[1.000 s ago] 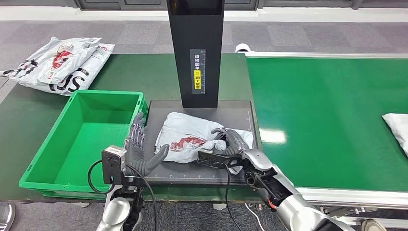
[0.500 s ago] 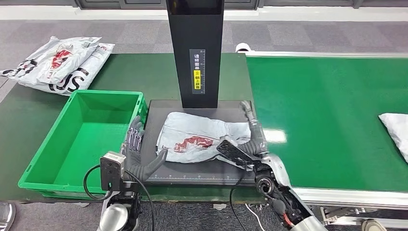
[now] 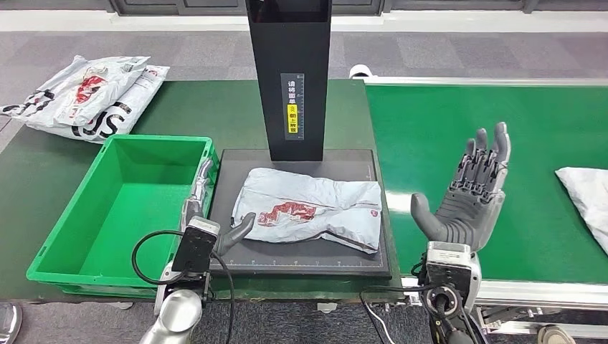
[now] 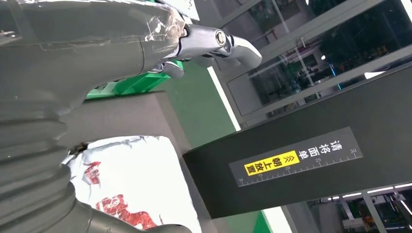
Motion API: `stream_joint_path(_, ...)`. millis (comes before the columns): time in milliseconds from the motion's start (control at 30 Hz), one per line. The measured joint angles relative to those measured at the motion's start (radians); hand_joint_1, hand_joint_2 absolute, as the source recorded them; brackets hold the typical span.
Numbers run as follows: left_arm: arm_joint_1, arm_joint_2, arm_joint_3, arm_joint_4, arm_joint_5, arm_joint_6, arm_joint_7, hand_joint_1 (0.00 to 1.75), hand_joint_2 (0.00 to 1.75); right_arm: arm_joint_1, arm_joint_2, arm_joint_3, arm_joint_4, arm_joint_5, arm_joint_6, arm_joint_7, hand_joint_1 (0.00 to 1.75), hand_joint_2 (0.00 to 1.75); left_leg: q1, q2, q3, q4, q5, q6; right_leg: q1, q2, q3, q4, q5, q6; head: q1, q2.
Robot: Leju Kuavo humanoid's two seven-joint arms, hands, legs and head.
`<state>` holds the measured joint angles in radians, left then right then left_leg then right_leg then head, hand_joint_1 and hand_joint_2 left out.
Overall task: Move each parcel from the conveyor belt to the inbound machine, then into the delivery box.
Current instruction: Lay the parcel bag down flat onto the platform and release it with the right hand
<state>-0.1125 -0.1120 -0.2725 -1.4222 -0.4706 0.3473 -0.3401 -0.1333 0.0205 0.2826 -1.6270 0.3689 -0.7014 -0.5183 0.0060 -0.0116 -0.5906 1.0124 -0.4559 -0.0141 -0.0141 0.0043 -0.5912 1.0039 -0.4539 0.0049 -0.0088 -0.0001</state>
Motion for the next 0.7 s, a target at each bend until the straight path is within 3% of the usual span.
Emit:
stream_joint_path(133, -0.042, 0.006, -0.023, 0.053, -0.19, 0.008, 0.066, 0.0, 1.75, 0.005, 0.009, -0.013, -0.024, -0.004, 0.0, -0.001, 0.0, 1.75, 0.0, -0.001, 0.0, 0.0, 0.001, 0.0, 0.0, 0.0, 0.0, 0.0, 0.0, 0.0, 0.0, 0.0)
stream_joint_path(233, -0.121, 0.002, -0.071, 0.166, -0.354, -0.031, 0.081, 0.0, 1.75, -0.006, 0.018, -0.015, -0.026, -0.008, 0.001, 0.009, 0.0, 1.75, 0.0, -0.001, 0.0, 0.0, 0.001, 0.0, 0.0, -0.001, 0.001, 0.0, 0.001, 0.001, 0.0, 0.0)
stream_joint_path(400, -0.266, -0.05, -0.161, 0.397, -0.379, -0.081, 0.044, 0.0, 1.75, -0.026, 0.034, -0.014, -0.026, -0.007, 0.005, 0.027, 0.0, 1.75, -0.001, -0.001, 0.0, 0.0, 0.001, 0.001, -0.001, -0.001, 0.001, 0.0, 0.002, 0.002, 0.0, 0.0)
stream_joint_path(700, -0.441, -0.165, -0.28, 0.716, -0.36, -0.157, 0.032, 0.0, 1.75, -0.063, 0.059, -0.007, -0.002, -0.013, 0.008, 0.033, 0.0, 1.75, -0.001, -0.001, -0.001, 0.0, 0.001, 0.001, -0.001, 0.0, 0.0, 0.0, 0.002, 0.002, 0.0, 0.0)
